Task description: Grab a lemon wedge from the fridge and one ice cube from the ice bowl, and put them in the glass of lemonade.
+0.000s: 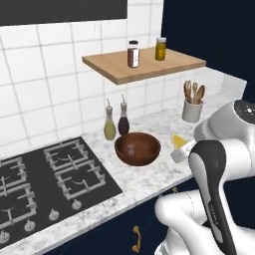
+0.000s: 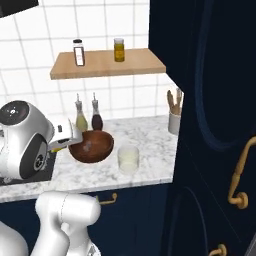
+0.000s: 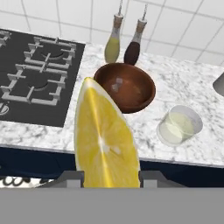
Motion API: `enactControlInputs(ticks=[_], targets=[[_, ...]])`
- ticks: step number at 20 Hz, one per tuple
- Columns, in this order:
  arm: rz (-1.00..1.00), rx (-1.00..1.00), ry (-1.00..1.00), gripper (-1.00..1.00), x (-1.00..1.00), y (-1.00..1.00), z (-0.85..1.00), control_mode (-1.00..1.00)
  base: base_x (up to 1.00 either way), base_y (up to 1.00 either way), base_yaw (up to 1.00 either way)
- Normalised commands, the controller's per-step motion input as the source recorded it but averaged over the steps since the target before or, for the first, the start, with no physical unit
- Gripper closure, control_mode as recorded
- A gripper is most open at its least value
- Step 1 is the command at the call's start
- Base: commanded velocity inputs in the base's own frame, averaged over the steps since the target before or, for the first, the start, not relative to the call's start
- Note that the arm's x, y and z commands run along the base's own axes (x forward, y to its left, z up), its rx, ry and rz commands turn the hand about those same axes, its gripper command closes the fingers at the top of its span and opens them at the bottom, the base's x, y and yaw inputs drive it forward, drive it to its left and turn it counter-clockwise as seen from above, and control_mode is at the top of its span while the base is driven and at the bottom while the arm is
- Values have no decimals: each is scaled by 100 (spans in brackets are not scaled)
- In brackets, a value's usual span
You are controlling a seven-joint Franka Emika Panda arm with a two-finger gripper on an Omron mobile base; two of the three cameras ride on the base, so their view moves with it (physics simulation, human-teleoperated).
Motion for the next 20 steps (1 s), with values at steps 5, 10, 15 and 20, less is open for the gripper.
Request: enactControlInputs(ticks=[5,10,15,20], targets=[[0,0,0,100,0,0,0,100,31,-25,22],[0,0,0,100,0,0,0,100,12,-39,14],[0,0,0,100,0,0,0,100,26,-42,17],[0,0,0,100,0,0,0,100,43,-28,23]])
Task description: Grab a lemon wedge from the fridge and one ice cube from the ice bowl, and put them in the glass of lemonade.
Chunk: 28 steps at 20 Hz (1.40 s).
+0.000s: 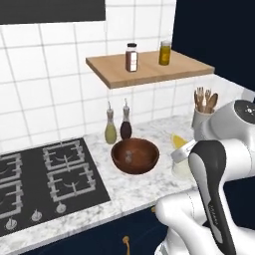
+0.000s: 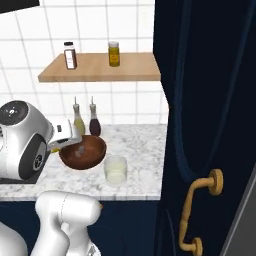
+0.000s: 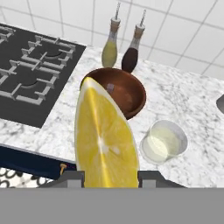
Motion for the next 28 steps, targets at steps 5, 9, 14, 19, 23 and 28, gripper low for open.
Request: enactControlInputs(ticks=[5,9,14,19,23,28], targets=[[0,0,0,100,0,0,0,100,50,-22,26],[0,0,0,100,0,0,0,100,42,-21,26],[0,0,0,100,0,0,0,100,32,-17,25],[0,0,0,100,0,0,0,100,27,-11,22],[0,0,0,100,0,0,0,100,12,0,7],[0,0,0,100,0,0,0,-100,0,0,0]])
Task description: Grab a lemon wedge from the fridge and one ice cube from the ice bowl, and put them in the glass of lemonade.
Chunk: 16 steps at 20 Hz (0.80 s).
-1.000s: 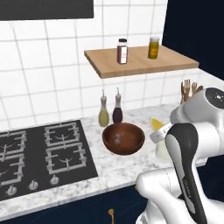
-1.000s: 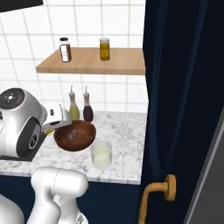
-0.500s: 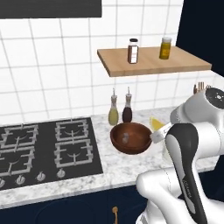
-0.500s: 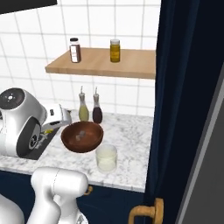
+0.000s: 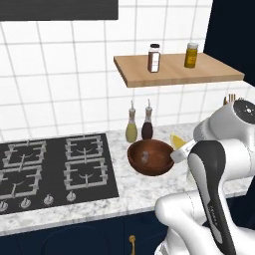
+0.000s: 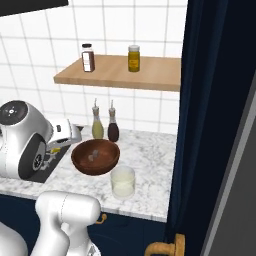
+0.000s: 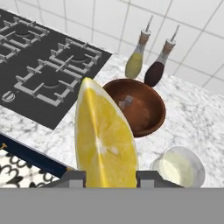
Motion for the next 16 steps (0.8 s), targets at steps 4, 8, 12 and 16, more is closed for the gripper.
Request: enactControlInputs(ticks=[4,8,12,16], targets=[[0,0,0,100,0,0,0,-100,0,0,0],[0,0,1,100,0,0,-5,-100,0,0,0],[0,0,0,100,0,0,-2,-100,0,0,0],[4,0,0,100,0,0,-3,-100,0,0,0]])
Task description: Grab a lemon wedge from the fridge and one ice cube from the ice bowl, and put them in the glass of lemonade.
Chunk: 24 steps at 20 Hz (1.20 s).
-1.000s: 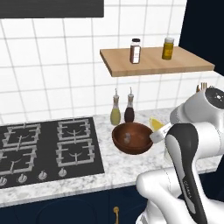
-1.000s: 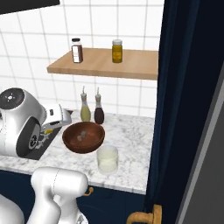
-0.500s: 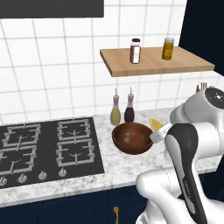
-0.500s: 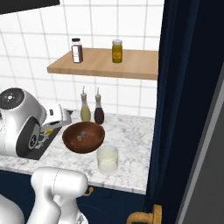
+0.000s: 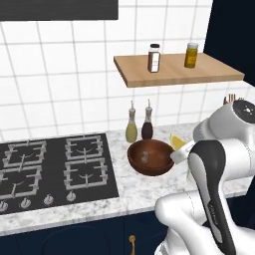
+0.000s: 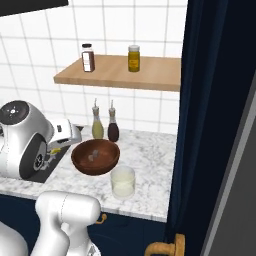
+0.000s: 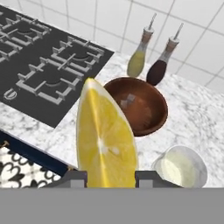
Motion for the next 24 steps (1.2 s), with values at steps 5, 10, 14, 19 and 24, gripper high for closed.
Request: enactControlInputs(ticks=[5,10,14,19,24], targets=[[15,-4,-7,100,-15,-20,2,-100,0,0,0],[6,-30,-1,100,-4,-26,9,-100,0,0,0],[0,-44,1,100,0,-21,0,-100,0,0,0],[18,-38,2,100,0,-32,0,-100,0,0,0],[32,-30,10,100,0,-38,0,-100,0,0,0]])
